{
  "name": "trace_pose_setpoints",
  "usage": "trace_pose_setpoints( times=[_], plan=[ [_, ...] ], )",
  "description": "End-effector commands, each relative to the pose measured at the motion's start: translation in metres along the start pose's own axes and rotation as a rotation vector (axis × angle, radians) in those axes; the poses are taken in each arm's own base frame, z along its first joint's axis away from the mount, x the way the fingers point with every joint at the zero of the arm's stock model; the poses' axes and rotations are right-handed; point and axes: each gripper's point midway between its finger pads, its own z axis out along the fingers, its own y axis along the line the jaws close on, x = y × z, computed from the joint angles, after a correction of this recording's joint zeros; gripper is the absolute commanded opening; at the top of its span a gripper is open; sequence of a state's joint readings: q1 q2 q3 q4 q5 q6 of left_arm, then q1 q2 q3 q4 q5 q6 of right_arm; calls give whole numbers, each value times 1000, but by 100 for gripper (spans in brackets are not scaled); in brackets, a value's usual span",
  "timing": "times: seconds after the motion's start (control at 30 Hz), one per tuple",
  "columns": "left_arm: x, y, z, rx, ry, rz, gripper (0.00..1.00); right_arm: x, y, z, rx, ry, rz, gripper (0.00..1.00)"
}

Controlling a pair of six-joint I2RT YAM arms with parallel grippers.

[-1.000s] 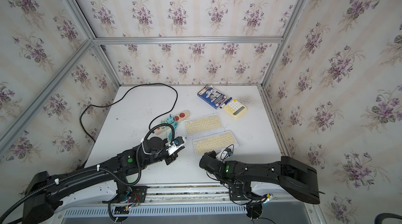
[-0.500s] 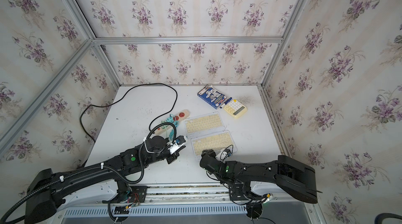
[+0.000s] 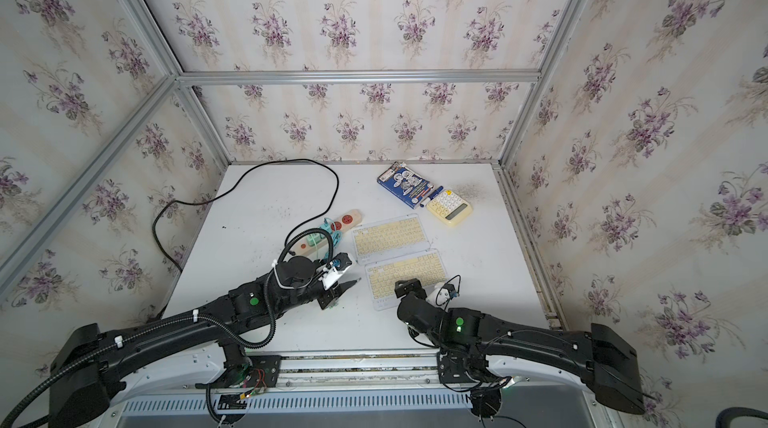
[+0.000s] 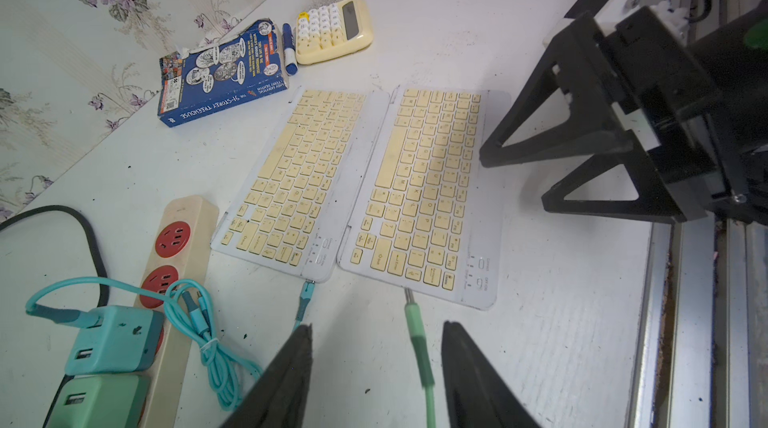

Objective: Unplug the wireless keyboard
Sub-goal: Place the power cord at the center of the board, then adjust the socket at the center of the board.

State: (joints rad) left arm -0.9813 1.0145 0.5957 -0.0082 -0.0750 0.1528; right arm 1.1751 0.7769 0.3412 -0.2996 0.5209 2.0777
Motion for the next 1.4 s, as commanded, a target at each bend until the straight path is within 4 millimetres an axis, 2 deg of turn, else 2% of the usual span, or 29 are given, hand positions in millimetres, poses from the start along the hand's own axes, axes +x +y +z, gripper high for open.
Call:
trace_pose_setpoints(
  times=[0.0, 0.03, 0.1, 0.2, 0.27, 0.3, 0.37, 0.5, 0.67, 0.77, 0.87, 0.97, 1.13, 1.27, 1.37],
  plan=[
    [-25, 7, -8, -21, -84, -55, 67, -15, 34, -8, -99, -78, -109, 97],
    [-30, 11, -11, -30, -102, -72, 73, -16, 42, -9, -103, -81, -163, 97],
    [-41, 30, -20, -118, -141, -157, 99, -15, 64, -7, -128, -67, -278, 97],
    [-49, 74, -39, -233, -195, -388, 100, -11, 98, 0, -156, -46, -508, 95],
    [-43, 107, -51, -268, -223, -587, 99, -4, 114, 7, -131, -32, -661, 92],
    [-39, 118, -54, -256, -230, -654, 100, 3, 123, 11, -134, -19, -732, 90],
    [-25, 144, -58, -265, -218, -775, 99, 19, 132, 23, -113, 29, -836, 88],
    [20, 194, -60, -418, -126, -925, 99, 55, 141, 43, -99, 83, -982, 80],
    [95, 244, -47, -531, -26, -1121, 97, 114, 150, 50, -71, 62, -1166, 70],
    [127, 249, -29, -464, 24, -1200, 89, 155, 149, 53, -76, 68, -1238, 68],
    [138, 248, -20, -464, 42, -1193, 88, 190, 149, 64, -93, 109, -1256, 68],
    [148, 249, -14, -462, 45, -1207, 85, 211, 149, 83, -64, 135, -1262, 67],
    [161, 252, 1, -430, 59, -1242, 74, 217, 156, 112, -3, 46, -1244, 67],
    [156, 258, 3, -406, 25, -1265, 72, 212, 156, 137, 52, 16, -1195, 67],
    [154, 257, 13, -343, 14, -1295, 69, 202, 157, 152, 71, -24, -1166, 66]
  ],
)
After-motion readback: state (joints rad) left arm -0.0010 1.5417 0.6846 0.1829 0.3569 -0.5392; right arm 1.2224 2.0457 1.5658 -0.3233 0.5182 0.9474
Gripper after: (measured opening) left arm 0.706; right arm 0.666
